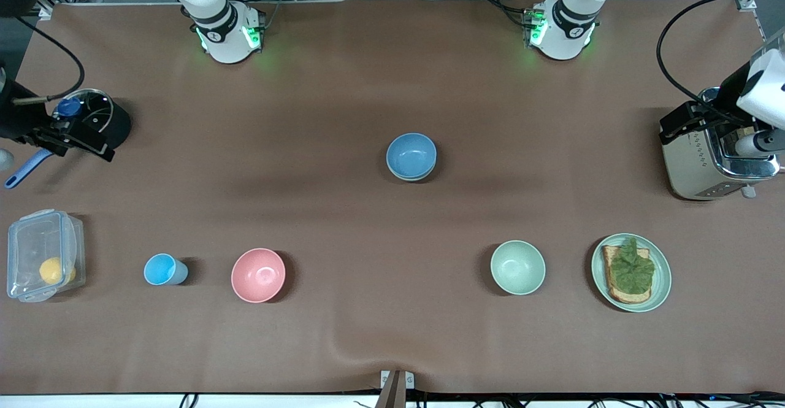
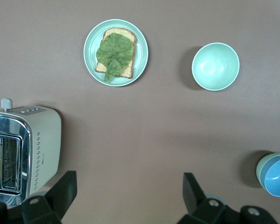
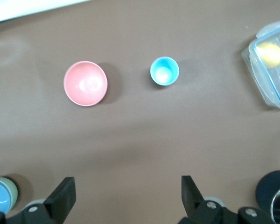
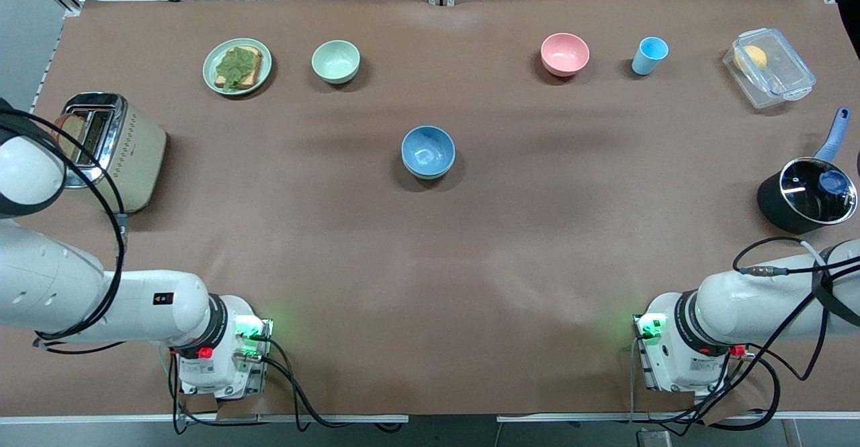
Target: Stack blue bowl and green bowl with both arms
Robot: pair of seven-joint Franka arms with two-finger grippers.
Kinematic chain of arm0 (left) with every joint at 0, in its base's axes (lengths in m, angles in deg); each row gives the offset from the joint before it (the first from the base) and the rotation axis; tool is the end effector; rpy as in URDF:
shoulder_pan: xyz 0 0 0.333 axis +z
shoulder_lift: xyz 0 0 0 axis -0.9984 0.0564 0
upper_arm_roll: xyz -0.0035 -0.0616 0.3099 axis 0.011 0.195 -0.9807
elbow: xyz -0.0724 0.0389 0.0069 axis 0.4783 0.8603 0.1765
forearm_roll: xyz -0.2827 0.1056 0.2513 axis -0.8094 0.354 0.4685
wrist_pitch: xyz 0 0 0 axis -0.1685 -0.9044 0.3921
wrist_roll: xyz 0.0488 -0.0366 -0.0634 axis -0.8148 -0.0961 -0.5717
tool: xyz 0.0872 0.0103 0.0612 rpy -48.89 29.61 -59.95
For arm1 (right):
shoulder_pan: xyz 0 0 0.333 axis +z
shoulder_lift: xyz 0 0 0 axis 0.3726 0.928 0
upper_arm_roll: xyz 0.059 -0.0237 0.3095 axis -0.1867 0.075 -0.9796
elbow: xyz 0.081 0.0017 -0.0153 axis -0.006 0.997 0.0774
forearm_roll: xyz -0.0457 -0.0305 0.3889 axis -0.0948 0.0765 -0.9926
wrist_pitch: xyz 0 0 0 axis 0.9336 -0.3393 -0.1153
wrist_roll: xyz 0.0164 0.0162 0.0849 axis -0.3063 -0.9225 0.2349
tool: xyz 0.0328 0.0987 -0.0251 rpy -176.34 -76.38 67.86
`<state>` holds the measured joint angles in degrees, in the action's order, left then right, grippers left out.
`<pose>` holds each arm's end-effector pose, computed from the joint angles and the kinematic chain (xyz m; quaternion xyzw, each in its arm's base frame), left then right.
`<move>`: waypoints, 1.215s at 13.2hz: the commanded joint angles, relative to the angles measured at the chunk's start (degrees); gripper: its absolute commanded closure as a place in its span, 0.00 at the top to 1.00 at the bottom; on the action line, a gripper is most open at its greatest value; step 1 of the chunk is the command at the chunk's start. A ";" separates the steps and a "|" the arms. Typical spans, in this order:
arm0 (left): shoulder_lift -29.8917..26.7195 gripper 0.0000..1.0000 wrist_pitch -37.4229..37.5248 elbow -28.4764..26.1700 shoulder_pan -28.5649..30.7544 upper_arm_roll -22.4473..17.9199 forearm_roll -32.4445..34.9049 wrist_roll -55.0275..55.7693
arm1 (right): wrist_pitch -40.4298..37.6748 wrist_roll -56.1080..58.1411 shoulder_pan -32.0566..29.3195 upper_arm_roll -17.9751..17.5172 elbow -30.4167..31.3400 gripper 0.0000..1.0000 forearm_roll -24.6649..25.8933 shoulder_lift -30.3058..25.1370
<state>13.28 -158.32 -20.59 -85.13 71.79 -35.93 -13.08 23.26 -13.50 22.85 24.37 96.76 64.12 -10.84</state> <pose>0.5622 -0.0497 0.6281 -0.9986 -0.0508 -0.0041 0.0142 0.5708 0.0011 0.6171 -0.9951 0.0763 -0.0417 0.0477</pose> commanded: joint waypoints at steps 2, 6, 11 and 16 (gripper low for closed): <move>-2.19 1.00 2.36 -0.58 -0.49 -0.87 -1.50 -2.38 | -0.72 1.69 -1.67 -1.73 -0.83 1.00 1.09 -1.02; -3.69 1.00 2.36 -1.63 -0.93 -0.61 -1.59 -2.73 | -1.77 4.06 -2.29 -1.65 -1.00 1.00 1.27 -1.11; -4.30 1.00 2.27 -1.98 -1.46 -0.34 -1.67 -2.73 | -3.18 4.50 -2.73 -2.17 -1.09 1.00 3.38 -1.82; -3.78 1.00 2.18 -1.46 -1.46 -0.34 -1.59 -2.65 | -3.18 4.50 -2.81 -2.35 -1.09 1.00 3.38 -1.55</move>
<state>10.58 -156.47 -21.28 -86.52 71.84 -36.18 -14.28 20.78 -9.70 21.74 23.58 95.79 66.35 -11.88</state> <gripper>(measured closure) 0.000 0.000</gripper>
